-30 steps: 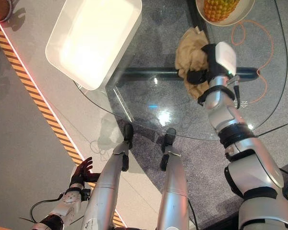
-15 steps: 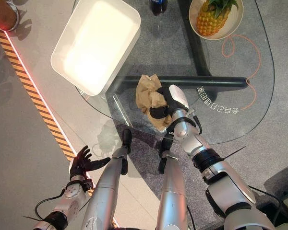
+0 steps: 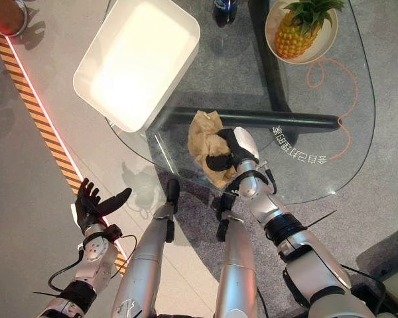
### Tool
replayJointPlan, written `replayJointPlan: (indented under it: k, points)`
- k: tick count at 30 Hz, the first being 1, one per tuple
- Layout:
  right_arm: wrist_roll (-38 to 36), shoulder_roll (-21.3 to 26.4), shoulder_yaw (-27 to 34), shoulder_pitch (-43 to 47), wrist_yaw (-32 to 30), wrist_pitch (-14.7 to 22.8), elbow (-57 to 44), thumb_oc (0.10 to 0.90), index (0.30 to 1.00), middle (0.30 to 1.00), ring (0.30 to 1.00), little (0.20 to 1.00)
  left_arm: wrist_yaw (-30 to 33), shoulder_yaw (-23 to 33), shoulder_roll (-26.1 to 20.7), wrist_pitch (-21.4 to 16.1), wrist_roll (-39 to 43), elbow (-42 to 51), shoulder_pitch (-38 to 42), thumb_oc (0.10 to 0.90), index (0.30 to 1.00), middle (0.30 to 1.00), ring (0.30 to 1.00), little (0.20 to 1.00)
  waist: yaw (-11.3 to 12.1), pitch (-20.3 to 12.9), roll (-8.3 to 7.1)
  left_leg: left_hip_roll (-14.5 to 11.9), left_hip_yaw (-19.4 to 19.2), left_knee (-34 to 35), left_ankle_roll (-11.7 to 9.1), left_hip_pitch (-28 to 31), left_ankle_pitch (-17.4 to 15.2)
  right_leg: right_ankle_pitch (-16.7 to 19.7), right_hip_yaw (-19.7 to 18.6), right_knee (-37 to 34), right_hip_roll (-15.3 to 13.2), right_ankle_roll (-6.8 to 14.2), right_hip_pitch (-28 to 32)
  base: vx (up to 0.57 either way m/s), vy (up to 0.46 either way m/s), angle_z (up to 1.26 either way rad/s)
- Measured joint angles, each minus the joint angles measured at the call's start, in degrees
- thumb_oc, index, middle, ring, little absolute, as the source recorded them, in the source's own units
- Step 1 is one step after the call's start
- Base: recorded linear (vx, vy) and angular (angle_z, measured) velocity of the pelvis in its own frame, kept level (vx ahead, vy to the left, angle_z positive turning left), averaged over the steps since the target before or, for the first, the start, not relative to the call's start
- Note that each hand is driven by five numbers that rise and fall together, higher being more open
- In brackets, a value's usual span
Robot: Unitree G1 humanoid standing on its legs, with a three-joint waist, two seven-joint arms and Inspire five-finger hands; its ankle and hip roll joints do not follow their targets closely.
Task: Wipe the table with a cloth and put it in the basket.
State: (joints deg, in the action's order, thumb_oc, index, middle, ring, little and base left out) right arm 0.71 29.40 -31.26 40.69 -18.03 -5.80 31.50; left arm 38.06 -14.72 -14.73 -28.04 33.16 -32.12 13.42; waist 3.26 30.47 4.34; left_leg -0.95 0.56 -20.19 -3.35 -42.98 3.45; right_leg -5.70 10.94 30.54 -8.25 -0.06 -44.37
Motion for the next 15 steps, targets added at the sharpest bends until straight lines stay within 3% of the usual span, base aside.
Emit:
replayJointPlan:
  k: [8,15]
  points:
    - [-3.71,-0.21,4.13,-9.88,-2.15,0.01,-6.96,0.100,0.300,0.300,0.300,0.200,-1.93,-0.04,-0.59,0.16,-0.24,7.45,-1.19,0.800,0.900,0.900,0.900,0.900,0.43,0.27,-0.47,0.17,-0.02,0.06,0.36,1.17,-0.24,-0.06,-0.10,-0.31,-0.06,0.11,1.34,0.00,0.000,0.00]
    - [-10.41,-0.52,6.65,-20.41,-0.05,0.33,-18.92,0.100,0.300,0.300,0.300,0.200,-11.36,-1.38,-3.52,1.59,2.91,17.34,-4.56,0.800,0.900,0.900,0.900,0.900,-1.01,0.50,-0.96,0.17,-0.28,0.02,0.70,2.33,-0.46,-0.03,-0.45,-0.75,0.06,0.54,2.44,0.01,0.008,-0.01]
